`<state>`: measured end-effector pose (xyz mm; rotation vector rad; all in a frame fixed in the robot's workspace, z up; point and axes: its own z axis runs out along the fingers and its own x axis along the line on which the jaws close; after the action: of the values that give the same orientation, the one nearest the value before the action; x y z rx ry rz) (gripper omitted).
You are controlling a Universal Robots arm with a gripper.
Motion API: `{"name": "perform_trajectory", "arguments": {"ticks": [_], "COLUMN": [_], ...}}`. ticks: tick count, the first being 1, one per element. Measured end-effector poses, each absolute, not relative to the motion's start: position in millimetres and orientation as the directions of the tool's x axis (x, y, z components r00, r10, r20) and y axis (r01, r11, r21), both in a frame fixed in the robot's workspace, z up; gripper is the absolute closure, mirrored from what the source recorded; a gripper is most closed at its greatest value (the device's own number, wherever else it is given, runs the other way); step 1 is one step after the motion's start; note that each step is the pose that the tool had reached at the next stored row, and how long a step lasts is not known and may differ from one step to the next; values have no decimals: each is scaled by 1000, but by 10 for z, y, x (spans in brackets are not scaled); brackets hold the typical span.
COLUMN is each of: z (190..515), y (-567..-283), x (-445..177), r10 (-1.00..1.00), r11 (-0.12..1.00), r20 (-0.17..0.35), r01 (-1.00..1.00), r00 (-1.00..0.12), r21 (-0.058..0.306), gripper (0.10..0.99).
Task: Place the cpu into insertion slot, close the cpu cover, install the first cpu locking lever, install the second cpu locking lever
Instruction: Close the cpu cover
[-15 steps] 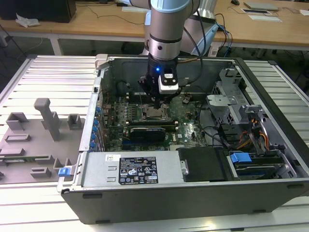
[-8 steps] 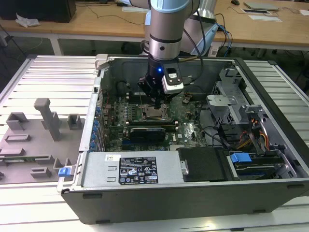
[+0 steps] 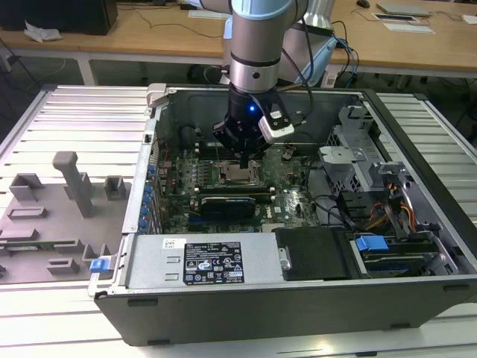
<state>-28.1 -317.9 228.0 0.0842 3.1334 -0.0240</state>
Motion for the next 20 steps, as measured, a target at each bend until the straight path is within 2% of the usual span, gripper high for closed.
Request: {"name": "perform_trajectory", "arguments": {"ticks": [6, 9, 11, 20], "z": [2277, 2277, 2266, 2222], "y": [-3211, -3215, -3234, -3307], "x": [-280, -282, -284, -396], "r10": [44, 44, 44, 39], "r11": [999, 999, 998, 998], "r20": [-8, -8, -9, -14], "r01": [44, 44, 44, 38], "r00": [-999, -999, -999, -999], "r21": [25, 29, 48, 59], "gripper": [980, 980, 980, 980]}}
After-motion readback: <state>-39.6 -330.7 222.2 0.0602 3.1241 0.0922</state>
